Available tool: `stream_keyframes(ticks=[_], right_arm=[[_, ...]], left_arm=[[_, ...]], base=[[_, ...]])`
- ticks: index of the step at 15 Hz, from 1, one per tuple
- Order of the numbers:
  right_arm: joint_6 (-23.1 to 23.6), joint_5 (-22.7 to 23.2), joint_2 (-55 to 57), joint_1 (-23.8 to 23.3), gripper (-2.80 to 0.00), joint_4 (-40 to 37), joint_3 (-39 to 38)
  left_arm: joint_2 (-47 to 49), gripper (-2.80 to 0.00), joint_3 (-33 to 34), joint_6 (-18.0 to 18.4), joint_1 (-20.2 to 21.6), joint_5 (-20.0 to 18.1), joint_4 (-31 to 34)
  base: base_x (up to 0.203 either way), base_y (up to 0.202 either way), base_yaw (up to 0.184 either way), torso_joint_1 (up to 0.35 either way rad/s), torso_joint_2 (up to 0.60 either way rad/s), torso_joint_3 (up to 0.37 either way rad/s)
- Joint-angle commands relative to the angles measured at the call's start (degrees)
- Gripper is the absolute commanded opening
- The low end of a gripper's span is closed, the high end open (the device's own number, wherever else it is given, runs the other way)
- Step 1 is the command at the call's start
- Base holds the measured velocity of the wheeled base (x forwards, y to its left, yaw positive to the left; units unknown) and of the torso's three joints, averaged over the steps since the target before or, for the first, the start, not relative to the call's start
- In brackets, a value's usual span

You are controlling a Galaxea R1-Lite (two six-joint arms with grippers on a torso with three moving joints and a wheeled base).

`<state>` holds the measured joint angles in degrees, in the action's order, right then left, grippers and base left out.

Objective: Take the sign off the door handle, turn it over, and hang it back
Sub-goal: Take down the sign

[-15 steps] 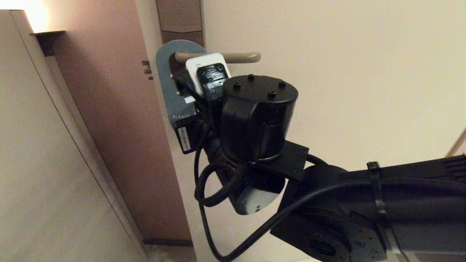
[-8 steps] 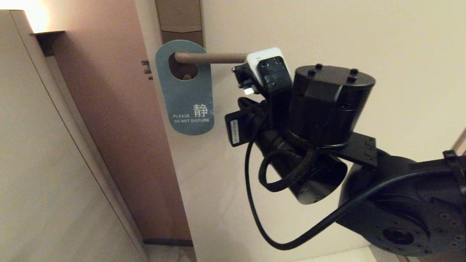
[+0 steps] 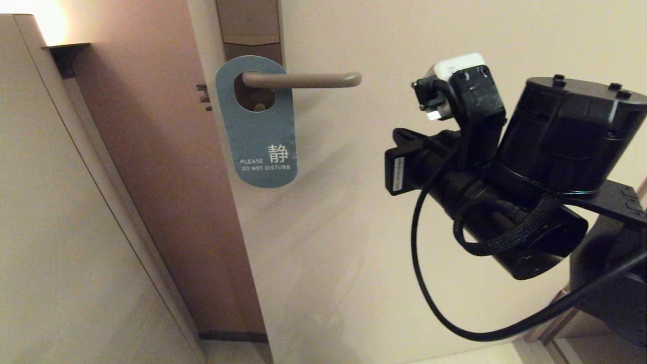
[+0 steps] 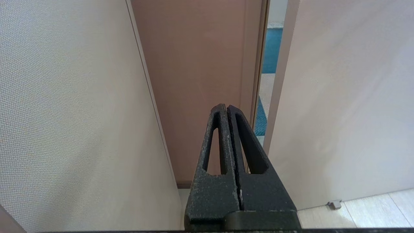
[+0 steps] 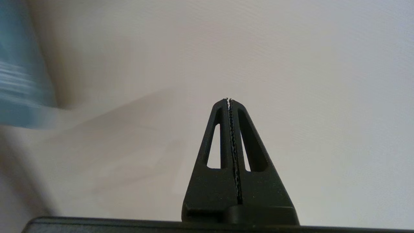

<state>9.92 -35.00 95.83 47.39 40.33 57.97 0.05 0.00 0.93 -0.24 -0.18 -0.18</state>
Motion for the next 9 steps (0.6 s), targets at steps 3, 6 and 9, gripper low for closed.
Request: stream_keyframes(ticks=[3,6,9], right_arm=[[0.67,-0.01,-6.37,-7.63,-2.8,0.18,-7.63],[0.91,0.42,-9.39,-10.77,-2.8,0.18,-12.06],[0.97,0.61,-11.59,-11.25,-2.8,-0.06,-15.78]], left_arm=[[0.04,-2.8,0.0,-0.05,-0.02,0.01,0.01],[0.04,-2.8,0.0,-0.05,0.06,0.01,0.01],[0.04,-2.8,0.0,0.0,0.07,0.01,-0.05]], base=[[0.0,0.0,0.0,0.0,0.0,0.0],[0.0,0.0,0.0,0.0,0.0,0.0],[0.0,0.0,0.0,0.0,0.0,0.0]])
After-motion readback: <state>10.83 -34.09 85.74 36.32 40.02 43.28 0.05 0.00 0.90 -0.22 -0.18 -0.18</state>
